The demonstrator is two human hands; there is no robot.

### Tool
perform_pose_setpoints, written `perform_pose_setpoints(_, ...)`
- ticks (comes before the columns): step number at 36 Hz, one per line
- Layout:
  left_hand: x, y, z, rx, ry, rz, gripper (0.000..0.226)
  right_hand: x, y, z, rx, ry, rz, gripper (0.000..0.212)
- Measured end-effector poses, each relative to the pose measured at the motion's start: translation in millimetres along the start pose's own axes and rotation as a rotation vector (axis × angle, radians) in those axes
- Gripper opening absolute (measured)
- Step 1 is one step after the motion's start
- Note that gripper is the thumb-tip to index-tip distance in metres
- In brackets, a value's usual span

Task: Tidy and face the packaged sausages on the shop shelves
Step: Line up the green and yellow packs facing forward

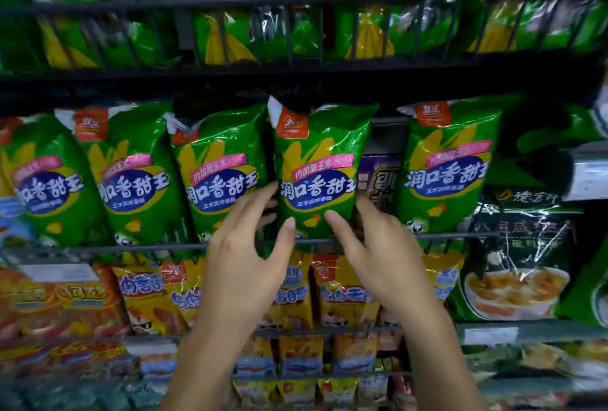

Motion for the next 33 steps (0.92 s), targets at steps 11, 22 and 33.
perform_pose_setpoints(11, 2.4, -2.0, -2.3, 0.051, -0.139, 0.116, 0.061, 13.1, 0.1, -2.0, -0.229, 0.5, 0.074, 0.045)
perform_pose_setpoints(22, 6.0, -1.8, 20.3, 0.194, -0.228, 0.12, 0.064, -10.8, -4.0, -2.5, -0.268, 0.335, 0.121, 0.051)
perform_pose_setpoints(33, -0.2, -8.7, 31.0, 0.232, -0.08, 0.143, 0.07, -15.6, -10.8, -7.0, -0.219, 0.11, 0.122, 0.049)
Point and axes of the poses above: each hand's wrist, its own y-axis towards the middle knuckle, its own z-axis out of the palm, x = y × z, the point moved 2 cm from there along y, towards the middle knuckle, and after that the axes turned 4 degrees about -z, right-handed, at the moved point
